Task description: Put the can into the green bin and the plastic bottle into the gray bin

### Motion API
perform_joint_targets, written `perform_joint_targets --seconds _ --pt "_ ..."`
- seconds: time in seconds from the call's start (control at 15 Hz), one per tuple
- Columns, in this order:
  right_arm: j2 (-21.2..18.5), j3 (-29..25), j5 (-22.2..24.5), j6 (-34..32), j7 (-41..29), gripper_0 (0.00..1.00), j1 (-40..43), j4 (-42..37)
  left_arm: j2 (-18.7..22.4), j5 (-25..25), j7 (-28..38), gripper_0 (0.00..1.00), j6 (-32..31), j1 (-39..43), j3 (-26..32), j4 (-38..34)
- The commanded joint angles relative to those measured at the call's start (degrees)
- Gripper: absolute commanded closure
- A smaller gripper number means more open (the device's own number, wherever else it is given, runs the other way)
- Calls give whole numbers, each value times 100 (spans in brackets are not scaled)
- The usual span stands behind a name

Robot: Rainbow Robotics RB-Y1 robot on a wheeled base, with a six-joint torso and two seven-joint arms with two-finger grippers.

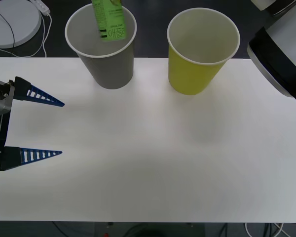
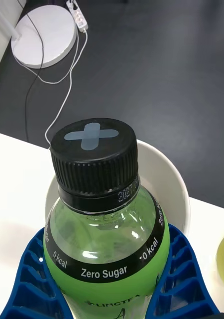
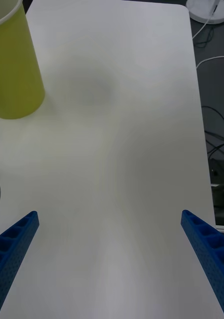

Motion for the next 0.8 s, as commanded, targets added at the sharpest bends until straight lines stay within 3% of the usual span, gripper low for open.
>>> perform_joint_targets --seconds 0.07,0.67,0.8 --pt "77 0 89 -190 -40 100 -6 115 0 0 0 0 0 0 0 0" --pt "156 0 186 -278 -137 100 -15 168 0 0 0 0 0 0 0 0" --pt "156 0 186 -331 -225 0 -15 168 0 0 0 0 0 0 0 0"
